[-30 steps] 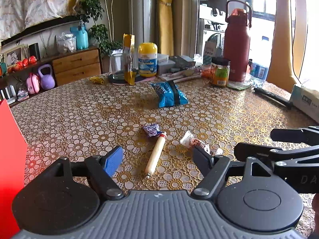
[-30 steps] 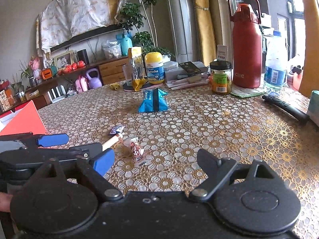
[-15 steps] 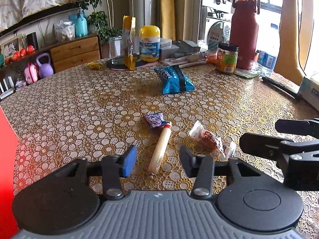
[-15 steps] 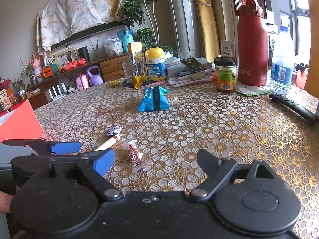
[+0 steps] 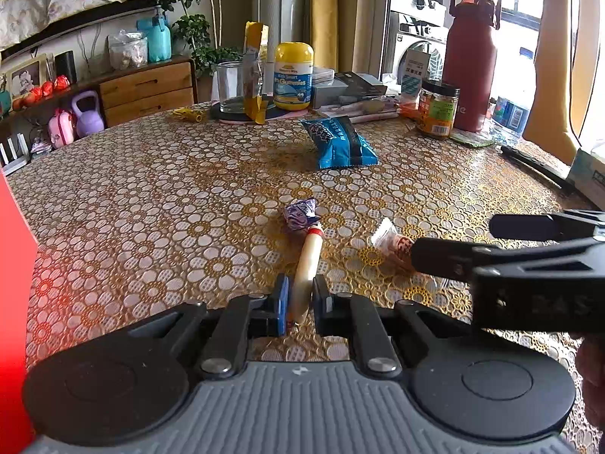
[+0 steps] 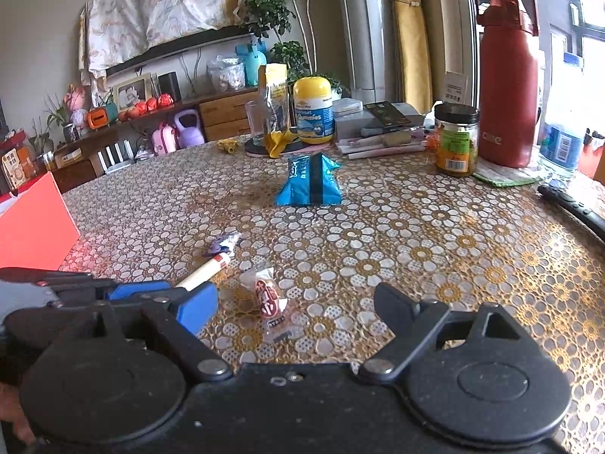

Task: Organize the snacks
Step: 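Grasp the white stick candy with left tool while right tool grasps the wrapped candy, then carry both held candies over the white box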

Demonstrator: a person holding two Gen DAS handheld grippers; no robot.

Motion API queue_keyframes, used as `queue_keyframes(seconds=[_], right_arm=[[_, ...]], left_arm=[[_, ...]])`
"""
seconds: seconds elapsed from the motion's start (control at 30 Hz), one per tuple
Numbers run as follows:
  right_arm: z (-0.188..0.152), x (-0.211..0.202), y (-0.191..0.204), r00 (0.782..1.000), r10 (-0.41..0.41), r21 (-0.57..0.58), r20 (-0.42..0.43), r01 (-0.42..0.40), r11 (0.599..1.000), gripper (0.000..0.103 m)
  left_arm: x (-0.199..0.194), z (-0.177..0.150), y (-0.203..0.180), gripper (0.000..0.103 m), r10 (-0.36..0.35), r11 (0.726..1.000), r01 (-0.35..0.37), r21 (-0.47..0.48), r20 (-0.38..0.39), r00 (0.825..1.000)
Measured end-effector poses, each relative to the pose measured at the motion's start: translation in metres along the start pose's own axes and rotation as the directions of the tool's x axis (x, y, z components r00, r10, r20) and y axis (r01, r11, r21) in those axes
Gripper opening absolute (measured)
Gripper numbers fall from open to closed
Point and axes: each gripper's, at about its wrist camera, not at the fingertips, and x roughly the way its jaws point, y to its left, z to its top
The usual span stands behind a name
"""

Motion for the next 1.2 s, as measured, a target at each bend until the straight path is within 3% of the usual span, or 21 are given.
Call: queue_keyframes(seconds=[0.23, 0.4, 0.63, 0.73, 1.03, 1.2], right_arm=[[0.001, 0.013, 0.010, 1.000, 0.013, -0.039, -0.018, -0.014, 0.999, 0.079], [-0.002, 0.021, 0.018, 1.000, 0.010, -0.082, -0.030, -0.012, 0.997, 0.057], [-0.007, 0.027, 0.024, 0.999, 0.001, -0.118, -0.035, -0.005, 0.993, 0.036], [-0.007, 0.027, 0.026, 0.999, -0.003, -0.133, -0.035, -0.001, 0.991, 0.022], [-0.010, 0.020, 0.030, 0.999, 0.012, -0.126, -0.040, -0.017, 0.992, 0.018], [-0.013, 0.012, 0.029, 0.998, -0.048, -0.093, -0.035, 0.045, 0.995, 0.018]], left_arm=[[-0.014, -0.003, 0.003, 0.012, 0.011, 1.000, -0.011, -0.009, 0.008, 1.000], [-0.023, -0.004, 0.007, 0.012, 0.018, 0.999, -0.017, -0.037, 0.015, 1.000], [-0.031, -0.008, 0.008, 0.012, 0.012, 0.998, -0.011, -0.060, 0.014, 1.000], [-0.036, -0.008, 0.007, 0.012, 0.004, 0.998, -0.003, -0.062, 0.019, 1.000], [-0.057, -0.010, 0.009, 0.012, 0.005, 0.997, -0.001, -0.082, 0.041, 0.999], [-0.072, -0.012, 0.011, 0.012, 0.005, 0.995, 0.000, -0.097, 0.052, 0.999]])
